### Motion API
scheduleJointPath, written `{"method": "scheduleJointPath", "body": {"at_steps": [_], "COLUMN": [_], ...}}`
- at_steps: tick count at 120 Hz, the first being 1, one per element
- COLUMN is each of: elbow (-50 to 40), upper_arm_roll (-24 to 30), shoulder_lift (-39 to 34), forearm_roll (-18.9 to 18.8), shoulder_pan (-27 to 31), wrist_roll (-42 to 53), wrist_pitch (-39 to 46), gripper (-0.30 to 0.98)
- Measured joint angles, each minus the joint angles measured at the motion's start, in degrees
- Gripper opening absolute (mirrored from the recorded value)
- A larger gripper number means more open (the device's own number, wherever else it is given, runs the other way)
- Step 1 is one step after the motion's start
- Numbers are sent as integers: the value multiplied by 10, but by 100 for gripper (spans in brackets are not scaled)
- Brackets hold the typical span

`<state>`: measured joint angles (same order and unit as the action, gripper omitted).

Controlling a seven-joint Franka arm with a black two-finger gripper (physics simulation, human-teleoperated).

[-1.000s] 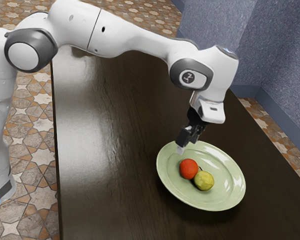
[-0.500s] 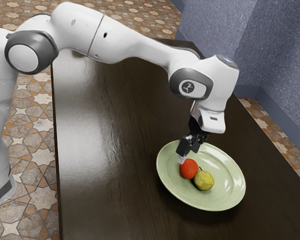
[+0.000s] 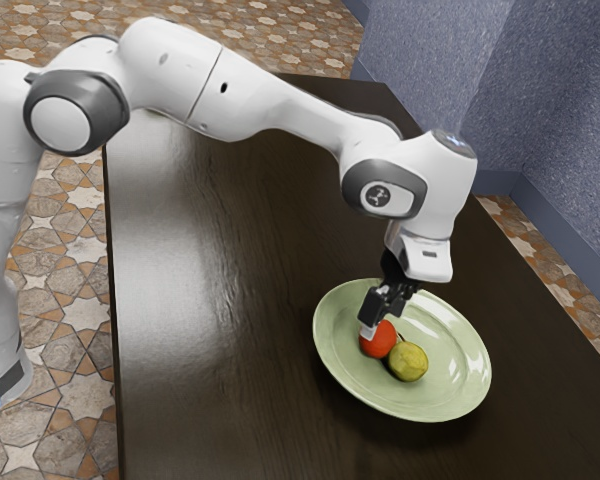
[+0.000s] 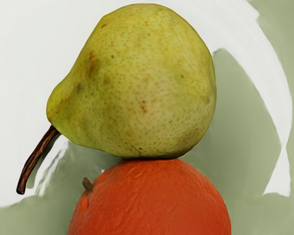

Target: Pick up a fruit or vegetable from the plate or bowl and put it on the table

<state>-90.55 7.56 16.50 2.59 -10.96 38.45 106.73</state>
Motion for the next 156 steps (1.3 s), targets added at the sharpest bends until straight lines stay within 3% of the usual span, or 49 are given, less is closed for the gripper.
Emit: {"method": "scheduleJointPath", "body": {"at_steps": [104,156], "elbow": [0,0], "upper_arm_roll": [-3,-5], "shoulder_lift": [18,30], "forearm_roll": [0,0], "shoulder_pan": [-5,-6], "wrist_roll": [3,-2], "wrist_pitch": [17,19], "gripper": [68,38]}}
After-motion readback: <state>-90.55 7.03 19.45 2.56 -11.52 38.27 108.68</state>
